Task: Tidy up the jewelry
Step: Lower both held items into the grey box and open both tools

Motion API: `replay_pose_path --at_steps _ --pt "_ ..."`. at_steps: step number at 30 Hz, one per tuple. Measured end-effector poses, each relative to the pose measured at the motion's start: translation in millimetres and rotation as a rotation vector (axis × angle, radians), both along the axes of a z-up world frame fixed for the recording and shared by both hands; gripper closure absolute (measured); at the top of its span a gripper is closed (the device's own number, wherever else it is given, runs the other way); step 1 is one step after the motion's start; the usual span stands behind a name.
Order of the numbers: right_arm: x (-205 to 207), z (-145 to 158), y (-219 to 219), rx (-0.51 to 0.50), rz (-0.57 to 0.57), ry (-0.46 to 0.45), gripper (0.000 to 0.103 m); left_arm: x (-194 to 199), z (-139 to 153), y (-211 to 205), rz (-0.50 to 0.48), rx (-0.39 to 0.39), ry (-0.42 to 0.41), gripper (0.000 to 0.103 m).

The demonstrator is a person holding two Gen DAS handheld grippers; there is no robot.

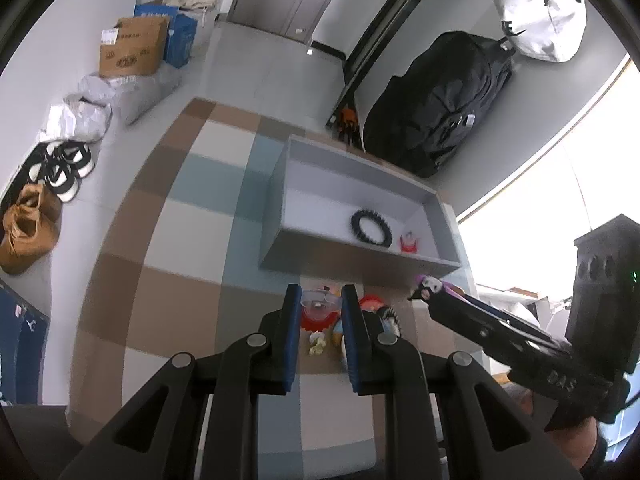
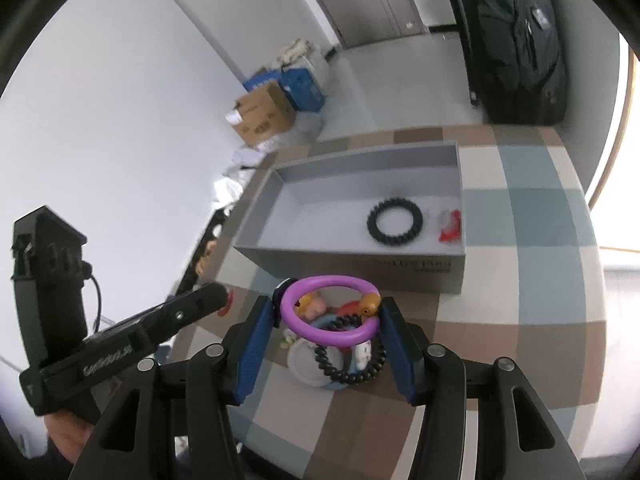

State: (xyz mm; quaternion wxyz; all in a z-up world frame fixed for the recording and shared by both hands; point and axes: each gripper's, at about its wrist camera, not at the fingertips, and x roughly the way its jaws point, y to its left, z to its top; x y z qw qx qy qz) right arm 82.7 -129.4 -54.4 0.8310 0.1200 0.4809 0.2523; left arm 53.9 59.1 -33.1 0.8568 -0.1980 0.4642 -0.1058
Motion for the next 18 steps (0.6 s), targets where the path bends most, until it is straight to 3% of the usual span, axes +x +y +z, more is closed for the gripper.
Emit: replay_pose_path --at_steps 9,18 --pt "12.4 20.1 -11.4 0.048 -0.024 -0.064 0.050 31.1 29.9 -14.7 -0.029 -0.013 -0.042 0.088" --pt "42.9 28.6 -23.8 0.092 -0.066 -0.080 0.050 81.2 14.9 -22.3 -0.072 -0.060 0.035 0.088"
